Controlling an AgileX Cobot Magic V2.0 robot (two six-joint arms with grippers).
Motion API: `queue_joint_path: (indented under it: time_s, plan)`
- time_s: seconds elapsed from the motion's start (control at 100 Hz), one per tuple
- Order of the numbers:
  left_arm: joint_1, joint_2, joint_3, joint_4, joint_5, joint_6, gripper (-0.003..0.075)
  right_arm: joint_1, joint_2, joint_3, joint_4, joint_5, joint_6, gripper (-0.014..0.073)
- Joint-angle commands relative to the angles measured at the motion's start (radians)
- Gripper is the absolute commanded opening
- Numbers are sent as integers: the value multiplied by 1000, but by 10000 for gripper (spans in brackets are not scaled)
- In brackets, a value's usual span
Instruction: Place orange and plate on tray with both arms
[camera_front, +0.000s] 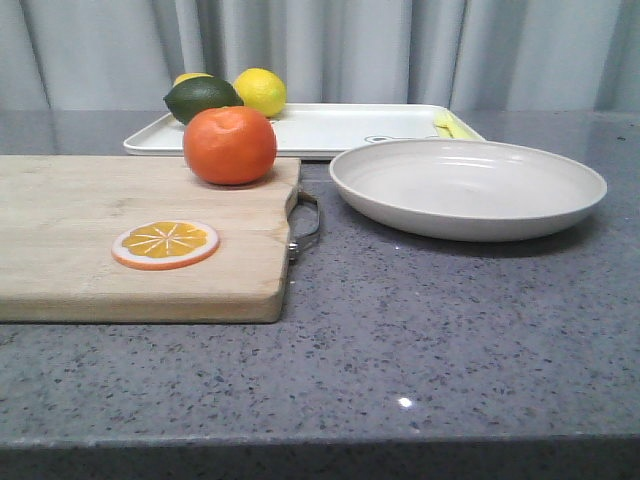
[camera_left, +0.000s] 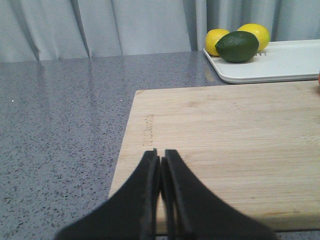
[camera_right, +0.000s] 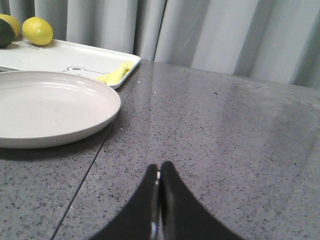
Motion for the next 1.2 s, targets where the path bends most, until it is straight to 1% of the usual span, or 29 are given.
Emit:
queue_joint_path:
  time_s: [0.0,0.62,0.75,0.89,0.96,1.04,1.1,1.13,1.19]
  plan:
    - [-1,-33,8,-6,-87,0,-20,-7,-14,-21,-11,-77,3,-69]
    - [-1,-33,8,-6,-87,0,-20,-7,-14,-21,-11,-77,3,-69]
    - [-1,-33,8,-11,-127,0,-20,-7,-14,-21,-11,-91,3,-69]
    - [-1,-33,6,-81,-193,0,-20,-7,-14,-21,3,-117,3,-69]
    - [-1,-33,-1,-116,-195,0,-20,-7,-14,-24,37,-144,3,-69]
    - [-1,-31,-23,-186,-183,0,-20,-7,-14,-48,115,-139,3,-69]
    - [-1,-29,-68,-235,-134,0,-20,-7,-14,-87,189,-92,3,-69]
    - [-1,-22,-94,-242,-87,0,-20,-7,-14,-107,239,-63,3,-69]
    - [-1,-2,-149,-242,-25,0,-20,-7,-9,-158,307,31,3,-69]
